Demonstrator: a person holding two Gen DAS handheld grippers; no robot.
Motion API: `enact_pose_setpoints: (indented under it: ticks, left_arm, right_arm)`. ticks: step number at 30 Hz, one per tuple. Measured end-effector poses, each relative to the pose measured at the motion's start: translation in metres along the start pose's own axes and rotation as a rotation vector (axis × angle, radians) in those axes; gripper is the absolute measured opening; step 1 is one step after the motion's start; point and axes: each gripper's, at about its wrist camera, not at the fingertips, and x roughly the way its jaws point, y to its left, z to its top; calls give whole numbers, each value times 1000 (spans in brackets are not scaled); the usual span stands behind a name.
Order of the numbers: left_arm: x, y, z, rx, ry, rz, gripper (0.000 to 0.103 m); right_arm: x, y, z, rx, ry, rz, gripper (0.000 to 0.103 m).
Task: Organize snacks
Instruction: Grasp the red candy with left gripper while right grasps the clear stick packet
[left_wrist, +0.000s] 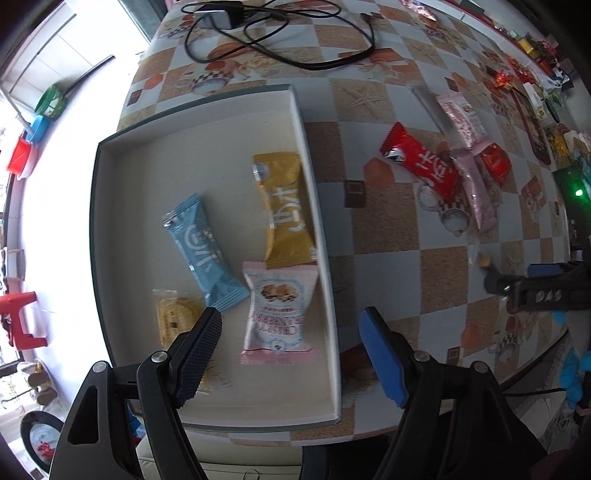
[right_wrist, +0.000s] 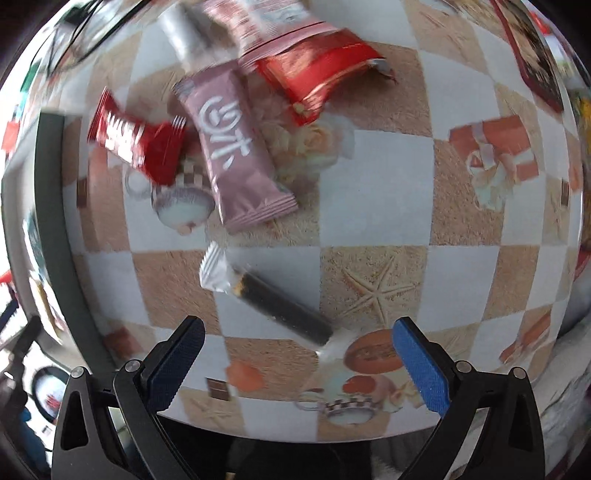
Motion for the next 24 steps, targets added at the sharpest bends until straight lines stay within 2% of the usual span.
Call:
enact_pose_setpoints:
  ticks: [5, 10, 17, 21, 24]
  left_arm:
    - [-11, -22, 9, 14, 12, -60, 80]
    - [-3, -38, 36, -40, 69, -147, 80]
    - [31, -41, 70, -236, 148, -194, 80]
    - [49, -35, 88, -391, 172, -237, 80]
    - [59, -32, 103, -454, 174, -221, 80]
  right_arm:
    - [21, 25, -12, -117, 12, -47, 102]
    - [31, 22, -11, -113, -16, -74, 102]
    - [30, -34, -11, 2, -34, -45, 103]
    - [32, -39, -19, -45, -40, -56, 103]
    - [34, -40, -23, -49, -39, -51, 103]
